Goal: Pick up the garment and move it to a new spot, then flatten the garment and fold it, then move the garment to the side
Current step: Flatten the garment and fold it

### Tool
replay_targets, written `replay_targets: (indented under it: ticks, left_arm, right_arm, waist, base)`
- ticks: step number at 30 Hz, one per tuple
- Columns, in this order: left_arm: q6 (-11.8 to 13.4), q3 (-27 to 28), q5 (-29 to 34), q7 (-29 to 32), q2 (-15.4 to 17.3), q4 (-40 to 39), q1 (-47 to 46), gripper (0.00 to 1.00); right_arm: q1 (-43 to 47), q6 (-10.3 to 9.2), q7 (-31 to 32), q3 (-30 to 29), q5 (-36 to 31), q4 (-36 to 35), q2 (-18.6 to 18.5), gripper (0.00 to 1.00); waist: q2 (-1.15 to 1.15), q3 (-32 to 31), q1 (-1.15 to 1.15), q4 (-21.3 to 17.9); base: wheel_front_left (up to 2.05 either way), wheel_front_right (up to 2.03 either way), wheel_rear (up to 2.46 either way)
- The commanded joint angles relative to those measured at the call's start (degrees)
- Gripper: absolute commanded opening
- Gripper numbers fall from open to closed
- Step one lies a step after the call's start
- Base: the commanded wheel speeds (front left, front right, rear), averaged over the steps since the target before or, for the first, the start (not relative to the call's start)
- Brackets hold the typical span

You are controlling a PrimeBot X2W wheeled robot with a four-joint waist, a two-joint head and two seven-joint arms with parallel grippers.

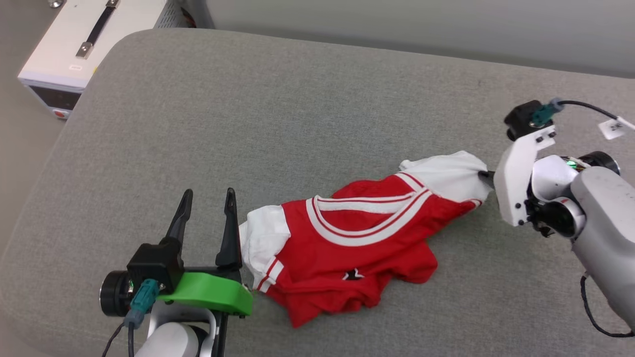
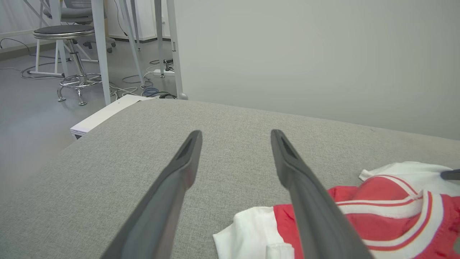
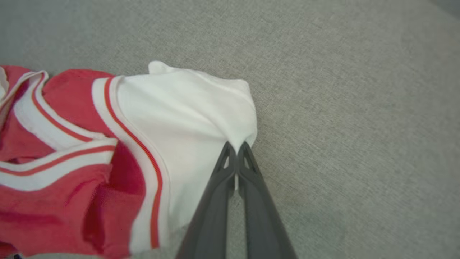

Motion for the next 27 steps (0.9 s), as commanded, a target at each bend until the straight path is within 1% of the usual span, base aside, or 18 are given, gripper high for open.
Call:
replay_targets:
  ticks: [1, 3, 8, 12, 14, 16, 19, 23, 24, 25, 26, 27]
  left_arm:
    - [0.27, 0.20, 0.22, -0.23, 0.46, -0.23, 0.75, 1.00]
    - [0.53, 0.37, 0.18, -0.10, 0.71, -0.47, 1.09, 1.00]
    - [1.13, 0.61, 0.05, 0.51, 1.42, -1.24, 1.98, 1.00]
    - [1.47, 0.63, 0.03, 1.06, 1.90, -1.65, 2.41, 1.00]
    - [1.57, 0.60, -0.03, 1.28, 2.04, -1.80, 2.55, 1.00]
    - [1.66, 0.55, -0.09, 1.49, 2.15, -1.85, 2.69, 1.00]
    - [1.85, 0.51, -0.24, 1.90, 2.31, -1.67, 2.94, 1.00]
    - [2.18, 0.65, -0.55, 2.31, 2.51, -1.50, 3.35, 1.00]
    - [2.21, 0.65, -0.60, 2.40, 2.55, -1.49, 3.41, 1.00]
    - [2.23, 0.65, -0.68, 2.48, 2.61, -1.46, 3.48, 1.00]
    - [2.24, 0.65, -0.74, 2.54, 2.66, -1.39, 3.57, 1.00]
    - [2.27, 0.65, -0.84, 2.67, 2.73, -1.24, 3.69, 1.00]
  right_arm:
    - [1.93, -0.10, -0.98, -1.84, -0.80, -0.80, -1.48, 0.00]
    - [3.49, -0.10, -1.73, -4.33, -1.50, -1.80, -2.76, 0.00]
    - [10.59, -0.10, -2.82, -13.19, -4.19, -5.17, -5.77, 0.00]
    - [19.04, -0.10, -2.30, -21.91, -6.87, -7.90, -5.81, 0.00]
    - [23.99, -0.10, -1.68, -26.12, -8.42, -9.39, -4.68, 0.00]
    - [29.14, -0.10, -0.66, -29.77, -9.81, -10.81, -2.69, 0.00]
    - [36.52, -0.10, 1.28, -34.14, -12.24, -12.81, 1.36, 0.00]
    - [41.88, -0.10, 1.65, -38.55, -15.76, -15.72, 6.36, 0.00]
    - [42.44, -0.10, 1.16, -39.62, -16.67, -16.39, 7.27, 0.16]
    - [43.03, -0.10, 0.69, -40.68, -17.79, -17.20, 8.30, 0.76]
    - [43.43, -0.10, 0.18, -41.43, -18.70, -17.95, 9.01, 1.00]
    - [43.76, -0.10, -0.95, -42.63, -19.81, -18.94, 10.01, 1.00]
  waist:
    - [0.00, -1.60, 0.00, -2.21]
    - [0.00, -1.98, 0.00, -3.18]
    - [0.00, -2.66, 0.00, -5.58]
    - [0.00, -2.66, 0.00, -6.72]
    - [0.00, -2.69, 0.00, -7.01]
    - [0.00, -2.82, 0.00, -7.16]
    - [0.00, -3.17, 0.00, -7.15]
    - [0.00, -3.39, 0.00, -7.28]
    - [0.00, -3.43, 0.00, -7.30]
    - [0.00, -3.53, 0.00, -7.31]
    - [0.00, -3.62, 0.00, -7.32]
    - [0.00, -3.80, 0.00, -7.33]
  base:
    - [0.00, 0.00, 0.00]
    - [0.00, 0.00, 0.00]
    - [0.00, 0.00, 0.00]
    - [0.00, 0.00, 0.00]
    - [0.00, 0.00, 0.00]
    - [0.00, 0.00, 0.00]
    - [0.00, 0.00, 0.00]
    - [0.00, 0.00, 0.00]
    - [0.00, 0.00, 0.00]
    - [0.00, 0.00, 0.00]
    - [0.00, 0.00, 0.00]
    - [0.00, 0.00, 0.00]
